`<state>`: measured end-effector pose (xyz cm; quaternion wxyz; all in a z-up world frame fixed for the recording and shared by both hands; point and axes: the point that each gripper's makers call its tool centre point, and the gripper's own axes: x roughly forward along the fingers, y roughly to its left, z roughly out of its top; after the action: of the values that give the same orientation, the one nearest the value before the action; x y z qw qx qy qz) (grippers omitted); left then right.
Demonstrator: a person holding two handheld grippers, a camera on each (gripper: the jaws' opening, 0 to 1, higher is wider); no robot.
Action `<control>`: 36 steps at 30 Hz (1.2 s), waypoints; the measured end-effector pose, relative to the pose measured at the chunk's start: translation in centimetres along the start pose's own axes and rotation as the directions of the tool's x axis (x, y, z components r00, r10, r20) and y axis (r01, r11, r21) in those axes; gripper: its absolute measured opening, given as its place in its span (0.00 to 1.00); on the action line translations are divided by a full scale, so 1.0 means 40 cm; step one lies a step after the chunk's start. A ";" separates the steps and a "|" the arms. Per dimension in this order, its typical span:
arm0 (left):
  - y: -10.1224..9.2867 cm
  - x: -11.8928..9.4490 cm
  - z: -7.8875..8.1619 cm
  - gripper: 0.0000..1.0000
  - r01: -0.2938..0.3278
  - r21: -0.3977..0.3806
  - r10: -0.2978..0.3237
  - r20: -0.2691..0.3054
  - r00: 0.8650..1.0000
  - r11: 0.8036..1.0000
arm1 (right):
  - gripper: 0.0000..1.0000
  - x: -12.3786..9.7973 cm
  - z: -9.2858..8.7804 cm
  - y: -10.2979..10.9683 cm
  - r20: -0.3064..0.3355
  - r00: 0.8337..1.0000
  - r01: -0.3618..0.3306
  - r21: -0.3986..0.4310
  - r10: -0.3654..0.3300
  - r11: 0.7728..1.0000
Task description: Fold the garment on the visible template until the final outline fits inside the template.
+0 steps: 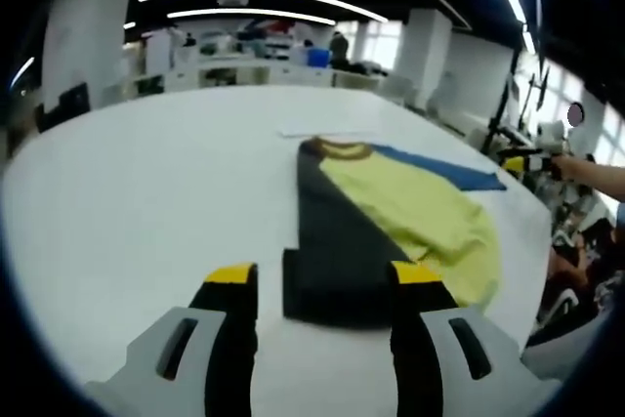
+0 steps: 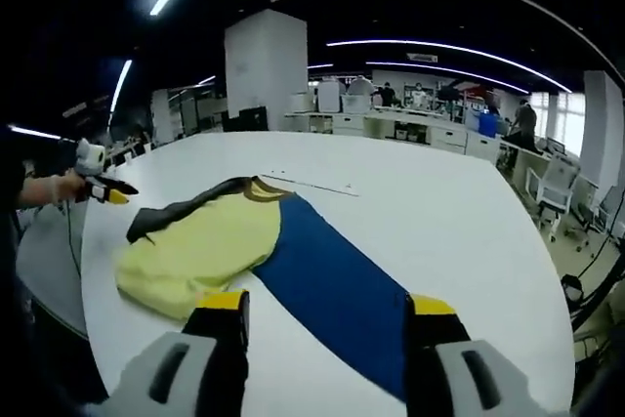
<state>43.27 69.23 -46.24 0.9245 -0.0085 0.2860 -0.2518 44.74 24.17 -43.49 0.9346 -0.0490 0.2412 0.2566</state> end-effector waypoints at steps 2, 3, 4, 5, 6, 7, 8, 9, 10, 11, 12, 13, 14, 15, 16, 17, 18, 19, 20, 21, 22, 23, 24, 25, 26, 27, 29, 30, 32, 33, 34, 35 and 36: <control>0.003 -0.004 -0.005 0.50 -0.004 -0.003 0.004 -0.001 1.000 1.000 | 0.62 0.008 0.003 0.017 -0.003 1.000 -0.014 -0.019 0.014 1.000; 0.005 -0.007 -0.009 0.49 -0.006 -0.005 0.006 -0.002 1.000 1.000 | 0.62 0.014 0.008 0.034 0.003 0.999 -0.033 -0.033 0.033 0.999; 0.006 -0.008 -0.012 0.49 -0.007 -0.009 0.007 -0.004 1.000 1.000 | 0.62 0.017 0.012 0.043 0.006 0.999 -0.043 -0.036 0.043 0.998; 0.007 -0.010 -0.014 0.49 -0.007 -0.013 0.007 -0.004 1.000 1.000 | 0.62 0.022 0.018 0.056 0.011 0.999 -0.052 -0.038 0.052 0.998; 0.006 -0.012 -0.017 0.49 -0.008 -0.014 0.008 -0.004 1.000 1.000 | 0.62 0.025 0.023 0.066 0.016 0.998 -0.064 -0.040 0.065 0.997; 0.006 -0.013 -0.019 0.49 -0.008 -0.015 0.008 -0.005 1.000 1.000 | 0.61 0.029 0.029 0.079 0.024 0.997 -0.074 -0.040 0.075 0.996; 0.006 -0.014 -0.022 0.49 -0.008 -0.017 0.008 -0.005 1.000 1.000 | 0.61 0.033 0.036 0.093 0.032 0.995 -0.089 -0.041 0.090 0.995; 0.007 -0.014 -0.024 0.49 -0.009 -0.019 0.009 -0.006 1.000 1.000 | 0.61 0.036 0.041 0.107 0.038 0.994 -0.105 -0.042 0.106 0.994; 0.007 -0.014 -0.025 0.49 -0.010 -0.024 0.010 -0.004 1.000 1.000 | 0.61 0.042 0.044 0.123 0.043 0.992 -0.120 -0.046 0.122 0.992; 0.006 -0.014 -0.027 0.49 -0.010 -0.027 0.009 -0.004 1.000 1.000 | 0.60 0.046 0.047 0.133 0.042 0.991 -0.122 -0.054 0.125 0.991; 0.005 -0.014 -0.029 0.49 -0.010 -0.029 0.010 -0.004 1.000 1.000 | 0.59 0.050 0.050 0.143 0.048 0.990 -0.131 -0.062 0.134 0.989; 0.003 -0.014 -0.030 0.49 -0.009 -0.034 0.009 -0.002 1.000 0.999 | 0.59 0.056 0.055 0.162 0.053 0.987 -0.148 -0.071 0.152 0.986; 0.002 -0.014 -0.031 0.49 -0.007 -0.038 0.007 -0.001 1.000 0.999 | 0.59 0.063 0.055 0.175 0.052 0.985 -0.162 -0.063 0.165 0.985; 0.001 -0.014 -0.032 0.49 -0.007 -0.039 0.007 0.000 1.000 0.999 | 0.60 0.067 0.056 0.187 0.051 0.983 -0.174 -0.062 0.177 0.983; 0.000 -0.014 -0.033 0.49 -0.006 -0.041 0.006 0.000 1.000 0.999 | 0.61 0.070 0.057 0.198 0.055 0.980 -0.188 -0.061 0.192 0.980; -0.001 -0.014 -0.034 0.49 -0.006 -0.042 0.006 0.001 1.000 0.999 | 0.61 0.075 0.057 0.209 0.052 0.979 -0.195 -0.063 0.198 0.979; -0.001 -0.014 -0.035 0.49 -0.006 -0.043 0.006 0.001 1.000 0.999 | 0.62 0.078 0.056 0.218 0.050 0.976 -0.206 -0.072 0.210 0.976; 0.000 -0.015 -0.036 0.49 -0.006 -0.047 0.007 0.002 1.000 0.999 | 0.62 0.080 0.059 0.229 0.050 0.974 -0.216 -0.077 0.220 0.973; 0.000 -0.016 -0.037 0.49 -0.007 -0.047 0.007 0.002 1.000 0.999 | 0.63 0.082 0.059 0.239 0.047 0.972 -0.228 -0.084 0.232 0.970; 0.000 -0.016 -0.038 0.49 -0.006 -0.049 0.006 0.003 1.000 0.999 | 0.64 0.083 0.059 0.254 0.044 0.967 -0.245 -0.092 0.250 0.965; 0.001 -0.016 -0.040 0.49 -0.006 -0.052 0.007 0.002 1.000 0.999 | 0.64 0.084 0.059 0.262 0.042 0.965 -0.254 -0.092 0.259 0.963; 0.002 -0.017 -0.043 0.49 -0.008 -0.053 0.008 0.002 1.000 0.999 | 0.65 0.085 0.061 0.277 0.044 0.959 -0.275 -0.096 0.280 0.957; 0.002 -0.017 -0.044 0.49 -0.008 -0.054 0.008 0.001 1.000 0.999 | 0.66 0.086 0.061 0.282 0.041 0.958 -0.279 -0.095 0.283 0.956; 0.003 -0.018 -0.047 0.49 -0.009 -0.056 0.009 0.000 1.000 0.998 | 0.67 0.087 0.060 0.292 0.036 0.956 -0.287 -0.104 0.292 0.952; 0.003 -0.018 -0.049 0.49 -0.009 -0.057 0.009 -0.001 1.000 0.998 | 0.68 0.087 0.060 0.299 0.036 0.953 -0.296 -0.109 0.302 0.949; 0.005 -0.018 -0.051 0.48 -0.009 -0.060 0.009 -0.002 1.000 0.998 | 0.67 0.087 0.060 0.303 0.033 0.953 -0.297 -0.108 0.302 0.949; 0.009 -0.016 -0.059 0.48 -0.012 -0.071 0.012 -0.006 1.000 0.997 | 0.67 0.087 0.060 0.310 0.029 0.951 -0.304 -0.118 0.309 0.945; 0.010 -0.013 -0.066 0.48 -0.014 -0.081 0.013 -0.013 1.000 0.997 | 0.67 0.087 0.060 0.310 0.030 0.950 -0.304 -0.116 0.309 0.946; 0.012 -0.009 -0.073 0.47 -0.016 -0.086 0.014 -0.017 1.000 0.996 | 0.67 0.086 0.061 0.312 0.030 0.950 -0.306 -0.112 0.311 0.945; 0.014 -0.006 -0.080 0.45 -0.020 -0.089 0.018 -0.027 0.999 0.996 | 0.67 0.086 0.061 0.312 0.031 0.950 -0.305 -0.112 0.310 0.946; 0.015 -0.003 -0.083 0.44 -0.023 -0.089 0.021 -0.026 0.999 0.996 | 0.67 0.085 0.063 0.313 0.033 0.950 -0.306 -0.110 0.311 0.946; 0.019 0.001 -0.086 0.43 -0.026 -0.093 0.024 -0.027 0.999 0.995 | 0.67 0.084 0.064 0.313 0.035 0.950 -0.306 -0.108 0.311 0.946; 0.020 0.005 -0.091 0.42 -0.028 -0.103 0.024 -0.036 0.999 0.994 | 0.67 0.083 0.065 0.313 0.035 0.950 -0.306 -0.107 0.311 0.946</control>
<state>41.85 70.31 -49.50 0.9210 -0.0481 0.3147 -0.2246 42.03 37.04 -42.39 0.8853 -0.0510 0.2084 0.4125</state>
